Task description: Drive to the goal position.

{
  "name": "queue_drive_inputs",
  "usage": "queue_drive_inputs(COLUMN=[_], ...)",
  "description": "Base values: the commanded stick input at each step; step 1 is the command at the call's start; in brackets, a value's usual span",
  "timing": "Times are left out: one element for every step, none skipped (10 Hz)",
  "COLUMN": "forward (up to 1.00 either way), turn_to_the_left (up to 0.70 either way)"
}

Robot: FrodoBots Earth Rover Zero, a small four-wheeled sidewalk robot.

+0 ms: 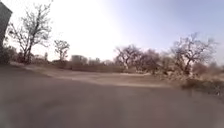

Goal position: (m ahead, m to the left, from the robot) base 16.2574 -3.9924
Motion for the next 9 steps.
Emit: queue_drive_inputs(forward=[0.7,0.7,0.7,0.7,0.7,0.7,0.7,0.7,0.7], turn_to_the_left=[0.0,0.0,0.0,0.0,0.0,0.0,0.0,0.0,0.0])
